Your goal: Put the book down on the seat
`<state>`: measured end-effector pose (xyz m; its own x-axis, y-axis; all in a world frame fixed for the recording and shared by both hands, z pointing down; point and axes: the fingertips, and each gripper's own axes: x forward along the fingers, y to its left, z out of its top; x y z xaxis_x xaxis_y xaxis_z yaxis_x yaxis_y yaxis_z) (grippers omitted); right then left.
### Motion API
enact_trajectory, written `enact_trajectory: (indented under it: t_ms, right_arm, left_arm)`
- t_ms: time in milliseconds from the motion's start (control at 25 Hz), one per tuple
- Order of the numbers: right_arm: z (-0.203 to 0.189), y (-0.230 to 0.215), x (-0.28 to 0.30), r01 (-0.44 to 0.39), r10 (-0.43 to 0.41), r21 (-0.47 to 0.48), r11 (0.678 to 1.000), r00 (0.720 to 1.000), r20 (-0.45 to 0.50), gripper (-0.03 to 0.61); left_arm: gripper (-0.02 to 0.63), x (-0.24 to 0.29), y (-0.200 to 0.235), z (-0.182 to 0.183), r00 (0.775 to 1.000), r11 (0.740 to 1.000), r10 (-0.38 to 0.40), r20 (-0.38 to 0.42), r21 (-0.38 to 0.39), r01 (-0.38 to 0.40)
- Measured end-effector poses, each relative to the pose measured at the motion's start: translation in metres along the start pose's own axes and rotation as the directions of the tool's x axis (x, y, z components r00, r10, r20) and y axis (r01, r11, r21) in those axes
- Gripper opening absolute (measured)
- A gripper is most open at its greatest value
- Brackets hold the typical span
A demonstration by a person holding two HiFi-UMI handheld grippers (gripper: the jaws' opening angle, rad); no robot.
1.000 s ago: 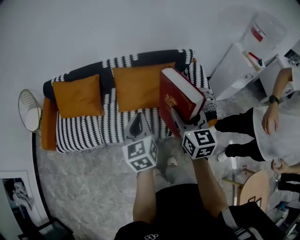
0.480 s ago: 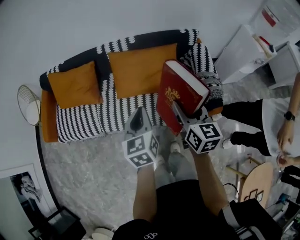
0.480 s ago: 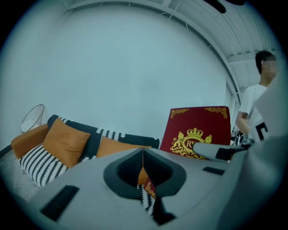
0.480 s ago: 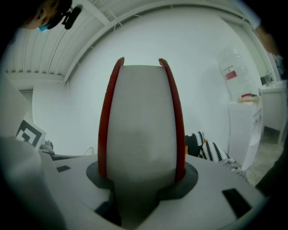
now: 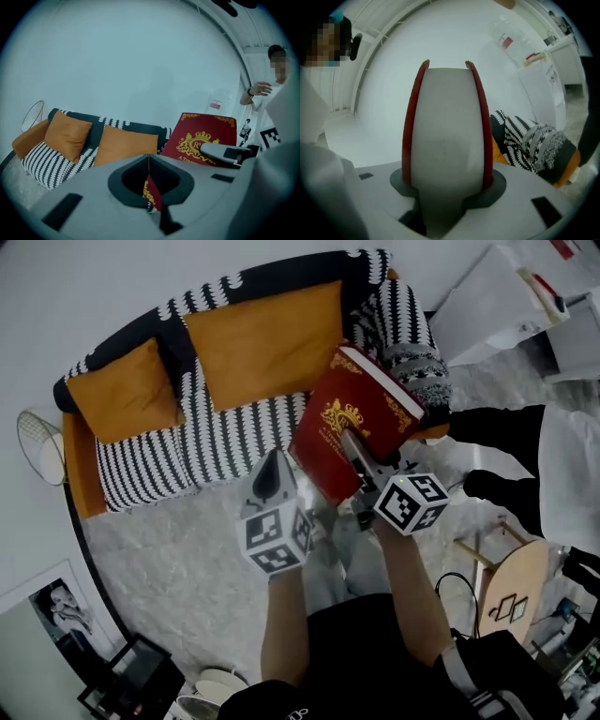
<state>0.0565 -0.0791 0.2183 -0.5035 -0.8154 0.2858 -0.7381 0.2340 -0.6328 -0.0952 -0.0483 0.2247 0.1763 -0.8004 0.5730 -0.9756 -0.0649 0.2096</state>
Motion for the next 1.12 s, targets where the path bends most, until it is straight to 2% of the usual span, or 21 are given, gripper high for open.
enact_trajectory:
  t_ms: [240, 480, 720, 840, 960, 1000, 1120]
  right_arm:
    - [-0.029, -0.042, 0.011, -0.001, 0.002, 0.19, 0.982, 1.0, -0.003, 0.229]
    - [-0.064, -0.083, 0.023, 0.016, -0.015, 0.35, 0.937, 1.0, -0.008, 0.229]
    - [-0.095, -0.126, 0.047, -0.012, -0.005, 0.509, 0.861, 0.999, 0.031, 0.229]
    - [-0.123, -0.155, 0.056, 0.026, -0.04, 0.574, 0.819, 0.999, 0.011, 0.229]
    - [-0.148, -0.187, 0.065, 0.074, -0.089, 0.603, 0.795, 0.996, -0.005, 0.229]
    - [-0.156, -0.198, 0.067, 0.089, -0.108, 0.621, 0.779, 0.994, -0.007, 0.229]
    - [-0.182, -0.221, 0.08, 0.087, -0.136, 0.715, 0.694, 0.991, 0.012, 0.229]
  left_arm:
    - [0.014, 0.027, -0.003, -0.03, 0.998, 1.0, -0.002, -0.06, -0.008, 0.001]
    - [0.014, 0.048, 0.0, -0.059, 0.994, 1.0, 0.01, -0.108, -0.019, -0.012]
    - [0.014, 0.067, 0.009, -0.093, 0.987, 0.999, 0.028, -0.158, -0.038, -0.035]
    - [0.014, 0.076, 0.015, -0.116, 0.982, 0.997, 0.037, -0.184, -0.066, -0.05]
    - [0.014, 0.088, 0.02, -0.134, 0.979, 0.994, 0.045, -0.197, -0.086, -0.063]
    - [0.014, 0.091, 0.023, -0.14, 0.979, 0.994, 0.049, -0.2, -0.09, -0.069]
    - [0.014, 0.1, 0.034, -0.159, 0.972, 0.991, 0.067, -0.224, -0.1, -0.091]
